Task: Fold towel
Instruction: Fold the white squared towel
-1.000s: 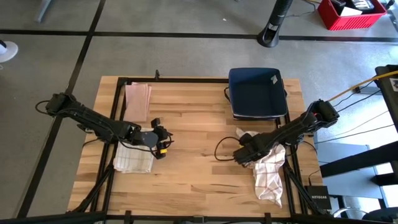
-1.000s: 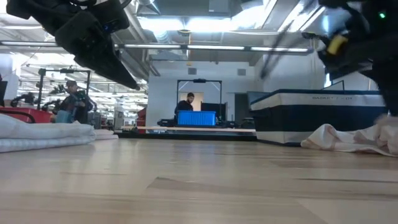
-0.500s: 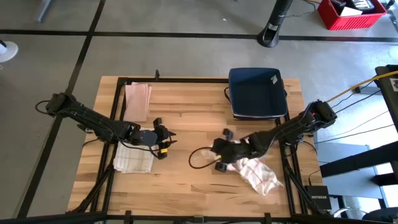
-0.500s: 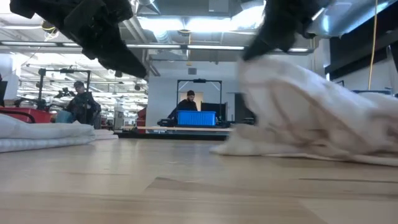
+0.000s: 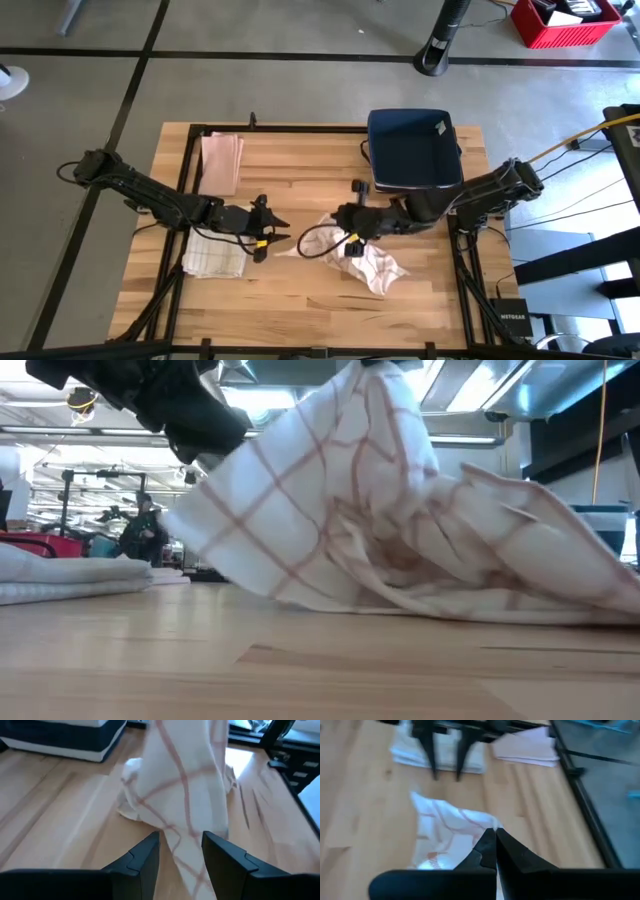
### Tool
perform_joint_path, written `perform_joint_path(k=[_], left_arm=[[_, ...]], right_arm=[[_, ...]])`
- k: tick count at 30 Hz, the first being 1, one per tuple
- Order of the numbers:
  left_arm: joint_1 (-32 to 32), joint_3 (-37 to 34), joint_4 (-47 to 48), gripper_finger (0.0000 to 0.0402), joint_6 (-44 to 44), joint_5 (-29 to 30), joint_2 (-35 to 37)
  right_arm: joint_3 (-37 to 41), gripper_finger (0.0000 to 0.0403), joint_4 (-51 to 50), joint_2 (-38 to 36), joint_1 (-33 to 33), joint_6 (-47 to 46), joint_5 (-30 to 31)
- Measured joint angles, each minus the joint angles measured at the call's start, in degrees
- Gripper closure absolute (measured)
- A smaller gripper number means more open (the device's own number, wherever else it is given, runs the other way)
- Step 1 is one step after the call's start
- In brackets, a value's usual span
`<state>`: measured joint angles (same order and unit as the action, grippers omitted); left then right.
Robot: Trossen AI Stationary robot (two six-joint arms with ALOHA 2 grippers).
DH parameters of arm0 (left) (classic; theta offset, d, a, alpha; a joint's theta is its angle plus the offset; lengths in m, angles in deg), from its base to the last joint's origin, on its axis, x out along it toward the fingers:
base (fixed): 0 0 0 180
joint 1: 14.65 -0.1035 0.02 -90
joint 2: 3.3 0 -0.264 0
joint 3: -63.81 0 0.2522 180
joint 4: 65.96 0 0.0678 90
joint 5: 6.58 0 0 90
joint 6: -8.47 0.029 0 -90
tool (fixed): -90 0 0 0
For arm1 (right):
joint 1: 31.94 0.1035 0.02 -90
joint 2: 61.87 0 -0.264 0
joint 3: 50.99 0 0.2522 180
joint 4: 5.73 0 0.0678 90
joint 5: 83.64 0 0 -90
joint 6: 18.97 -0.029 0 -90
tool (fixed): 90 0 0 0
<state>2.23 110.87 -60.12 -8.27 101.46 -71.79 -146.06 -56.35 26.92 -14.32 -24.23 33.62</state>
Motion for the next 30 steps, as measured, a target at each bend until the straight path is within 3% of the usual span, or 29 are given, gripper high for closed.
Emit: perform_joint_path(k=[15,23,30], left_arm=[[1.3,0.0,10.6,0.0261,-8.4,-2.0,-5.5],[-0.9,0.0,10.7,0.0261,-7.5,2.1,-12.9],[-1.7,0.1,16.7,0.0261,-11.0,2.3,-10.2]], right_arm=[[-0.1,0.0399,-6.8,2.4,-4.7,-4.0,1.0],[-0.1,0.0399,-6.7,2.6,-4.5,-3.5,0.2],[-0.1,0.0398,-6.8,2.6,-4.5,-3.6,0.2]])
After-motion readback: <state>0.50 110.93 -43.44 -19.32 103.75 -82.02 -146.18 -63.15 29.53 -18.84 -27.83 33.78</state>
